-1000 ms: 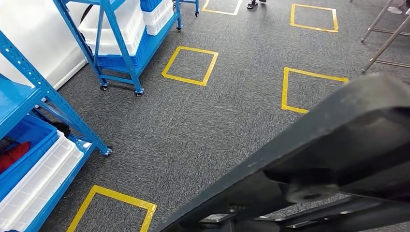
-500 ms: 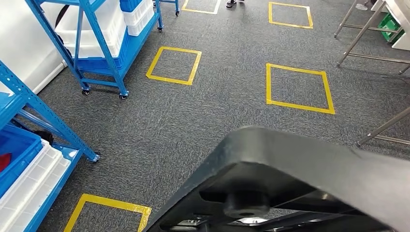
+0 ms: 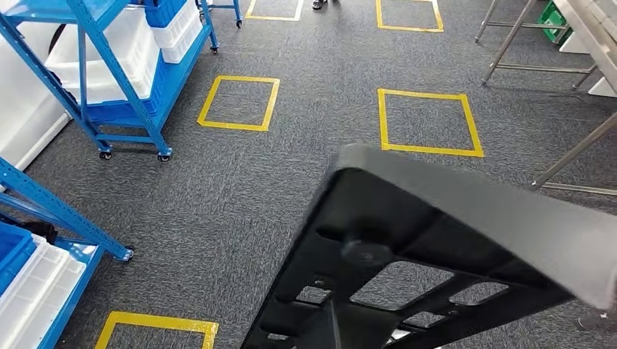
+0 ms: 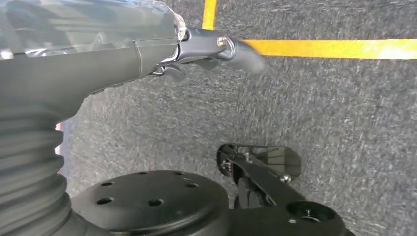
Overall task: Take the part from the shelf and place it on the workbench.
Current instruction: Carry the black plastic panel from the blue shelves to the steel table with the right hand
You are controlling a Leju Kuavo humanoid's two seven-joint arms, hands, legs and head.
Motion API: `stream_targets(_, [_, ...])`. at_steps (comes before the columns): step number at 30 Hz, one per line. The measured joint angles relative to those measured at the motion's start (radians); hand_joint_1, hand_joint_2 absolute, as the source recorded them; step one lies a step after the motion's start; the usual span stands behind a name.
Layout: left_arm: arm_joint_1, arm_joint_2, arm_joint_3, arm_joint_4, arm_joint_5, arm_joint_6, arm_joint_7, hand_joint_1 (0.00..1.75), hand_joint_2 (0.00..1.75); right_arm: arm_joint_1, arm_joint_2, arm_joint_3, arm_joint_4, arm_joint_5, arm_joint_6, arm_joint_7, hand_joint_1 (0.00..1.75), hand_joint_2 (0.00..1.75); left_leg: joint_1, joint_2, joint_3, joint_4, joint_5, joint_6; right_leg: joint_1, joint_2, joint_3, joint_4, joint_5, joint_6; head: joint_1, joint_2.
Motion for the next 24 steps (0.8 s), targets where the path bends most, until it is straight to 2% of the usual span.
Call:
stream_targets(2, [0.000,0.000,0.000,0.000,0.000,-0.001,0.026,0.00,1.75,0.019,0.000,-0.017,-0.024,0.006,-0.008,0.014,1.75,1.75,0.002,-0.019,0.057,-0.128,0.067,0.002,0.000,0.018,0.000,0.007,-0.004,0.007,0.000,0.000])
stream_targets(3, [0.001,-0.001,-0.001,0.000,-0.001,-0.001,0.039,0.00,1.75,0.026,0.000,-0.025,-0.036,0.006,-0.010,0.020,1.75,1.75,0.002,-0.031,0.079,-0.177,0.085,0.006,0.001,0.026,-0.003,0.012,-0.006,0.012,0.000,0.000])
stream_targets(4, [0.001,-0.002,-0.001,0.000,-0.001,0.000,0.051,0.00,1.75,0.032,0.001,-0.033,-0.048,0.005,-0.013,0.025,1.75,1.75,0.002,-0.041,0.090,-0.205,0.090,0.010,0.001,0.032,-0.006,0.016,-0.007,0.018,0.000,0.000])
stream_targets(6, [-0.001,-0.006,-0.001,0.000,0.000,0.006,0.068,0.00,1.75,0.041,0.006,-0.049,-0.064,0.001,-0.013,0.037,1.75,1.75,-0.001,-0.040,0.093,-0.217,0.088,0.022,-0.001,0.042,-0.011,0.017,-0.006,0.032,0.000,0.000])
stream_targets(8, [-0.003,-0.012,0.000,0.000,0.001,0.013,0.074,0.00,1.75,0.042,0.017,-0.071,-0.072,-0.015,-0.003,0.049,1.75,1.75,-0.002,-0.029,0.096,-0.224,0.095,0.036,-0.005,0.032,-0.017,0.031,-0.015,0.042,0.000,0.000])
stream_targets(10, [-0.003,-0.017,0.000,0.000,0.000,0.015,0.074,0.00,1.75,0.038,0.029,-0.103,-0.075,-0.041,0.007,0.060,1.75,1.75,-0.003,-0.014,0.097,-0.230,0.100,0.048,-0.007,0.002,-0.054,0.112,-0.064,0.050,0.000,0.000])
stream_targets(12, [-0.002,-0.021,-0.003,0.000,-0.003,0.011,0.072,0.00,1.75,0.041,0.035,-0.141,-0.077,-0.066,0.008,0.066,1.75,1.75,-0.007,0.000,0.096,-0.230,0.100,0.053,-0.008,-0.018,-0.117,0.241,-0.124,0.056,0.000,0.000])
stream_targets(13, [-0.001,-0.022,-0.005,0.000,-0.004,0.009,0.070,0.00,1.75,0.047,0.036,-0.159,-0.078,-0.075,0.004,0.067,1.75,1.75,-0.008,0.007,0.096,-0.230,0.100,0.053,-0.009,-0.020,-0.137,0.285,-0.136,0.057,0.000,0.000])
stream_targets(14, [-0.001,-0.022,-0.008,0.000,-0.005,0.007,0.065,0.00,1.75,0.054,0.036,-0.176,-0.079,-0.081,-0.002,0.069,1.75,1.75,-0.009,0.013,0.096,-0.230,0.099,0.053,-0.009,-0.022,-0.141,0.294,-0.130,0.058,0.000,0.000])
stream_targets(15, [-0.001,-0.023,-0.011,0.000,-0.007,0.005,0.059,0.00,1.75,0.059,0.036,-0.192,-0.080,-0.084,-0.012,0.073,1.75,1.75,-0.009,0.019,0.097,-0.230,0.099,0.053,-0.009,-0.024,-0.126,0.264,-0.106,0.056,0.000,0.000])
stream_targets(17, [-0.003,-0.024,-0.018,0.000,-0.012,0.002,0.046,0.00,1.75,0.062,0.040,-0.218,-0.083,-0.085,-0.032,0.088,1.75,1.75,-0.012,0.031,0.099,-0.230,0.096,0.049,-0.005,-0.047,-0.056,0.127,-0.046,0.048,0.000,0.000])
stream_targets(19, [-0.004,-0.025,-0.022,0.000,-0.015,0.000,0.040,0.00,1.75,0.060,0.046,-0.232,-0.086,-0.087,-0.043,0.099,1.75,1.75,-0.017,0.038,0.101,-0.228,0.093,0.044,0.002,-0.076,-0.006,0.028,-0.019,0.040,0.000,0.000])
stream_targets(21, [-0.004,-0.026,-0.023,0.000,-0.016,-0.001,0.038,0.00,1.75,0.058,0.048,-0.235,-0.087,-0.089,-0.045,0.103,1.75,1.75,-0.020,0.040,0.101,-0.226,0.091,0.042,0.006,-0.084,0.000,0.013,-0.021,0.038,0.000,0.000])
stream_targets(23, [-0.005,-0.026,-0.026,0.000,-0.021,-0.002,0.038,0.00,1.75,0.057,0.056,-0.240,-0.088,-0.094,-0.048,0.113,1.75,1.75,-0.019,0.046,0.102,-0.228,0.091,0.036,0.008,-0.073,-0.002,0.014,-0.018,0.032,0.000,0.000])
stream_targets(24, [-0.008,-0.026,-0.031,0.000,-0.027,-0.004,0.040,0.00,1.75,0.056,0.064,-0.243,-0.091,-0.098,-0.053,0.125,1.75,1.75,-0.018,0.043,0.100,-0.220,0.083,0.029,0.006,-0.063,-0.002,0.010,-0.014,0.024,0.000,0.000])
